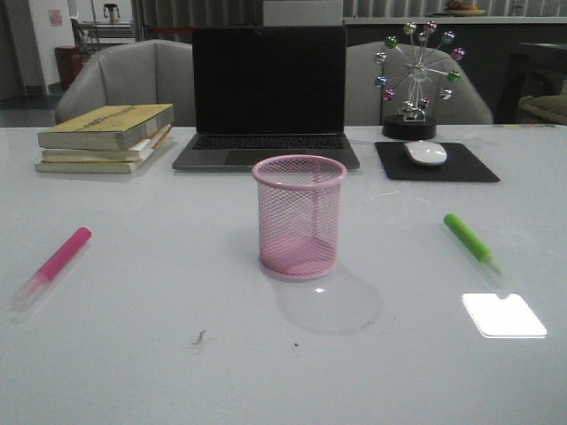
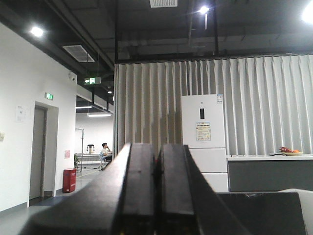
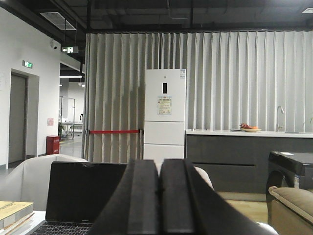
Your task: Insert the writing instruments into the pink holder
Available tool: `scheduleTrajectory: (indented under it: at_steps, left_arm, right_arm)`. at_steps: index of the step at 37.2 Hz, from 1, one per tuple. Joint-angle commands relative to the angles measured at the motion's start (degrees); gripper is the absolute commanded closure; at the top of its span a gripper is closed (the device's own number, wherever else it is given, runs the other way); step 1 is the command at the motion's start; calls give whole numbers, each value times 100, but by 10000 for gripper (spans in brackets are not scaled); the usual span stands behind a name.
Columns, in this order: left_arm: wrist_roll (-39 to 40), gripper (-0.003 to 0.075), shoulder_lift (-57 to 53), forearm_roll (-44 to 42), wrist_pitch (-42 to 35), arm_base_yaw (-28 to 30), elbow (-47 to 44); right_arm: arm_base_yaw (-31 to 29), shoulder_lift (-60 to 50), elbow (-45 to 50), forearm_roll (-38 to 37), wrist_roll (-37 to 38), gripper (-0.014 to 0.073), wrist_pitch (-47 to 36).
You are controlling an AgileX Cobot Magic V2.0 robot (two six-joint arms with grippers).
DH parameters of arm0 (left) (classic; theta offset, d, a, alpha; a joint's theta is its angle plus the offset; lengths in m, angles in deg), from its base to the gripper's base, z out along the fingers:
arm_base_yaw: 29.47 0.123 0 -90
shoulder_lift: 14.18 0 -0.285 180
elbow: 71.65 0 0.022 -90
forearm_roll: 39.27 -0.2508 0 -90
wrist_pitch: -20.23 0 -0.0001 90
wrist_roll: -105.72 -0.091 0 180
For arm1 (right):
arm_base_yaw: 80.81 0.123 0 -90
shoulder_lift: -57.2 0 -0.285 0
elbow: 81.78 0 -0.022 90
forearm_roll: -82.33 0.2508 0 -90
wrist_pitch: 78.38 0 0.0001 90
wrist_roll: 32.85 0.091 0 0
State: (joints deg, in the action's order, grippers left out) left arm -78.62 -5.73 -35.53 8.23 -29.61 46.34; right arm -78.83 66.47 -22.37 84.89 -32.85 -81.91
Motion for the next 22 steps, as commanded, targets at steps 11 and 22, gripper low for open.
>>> scheduleTrajectory:
  at_steps: [11,22]
  left_arm:
    - [63,629,2351,-374,543,2,1833]
    - [63,629,4324,-374,483,2,1887]
  right_arm:
    - [1,2430,-1676,7,0,544,163]
    - [1,4368,-1749,11,0,544,530]
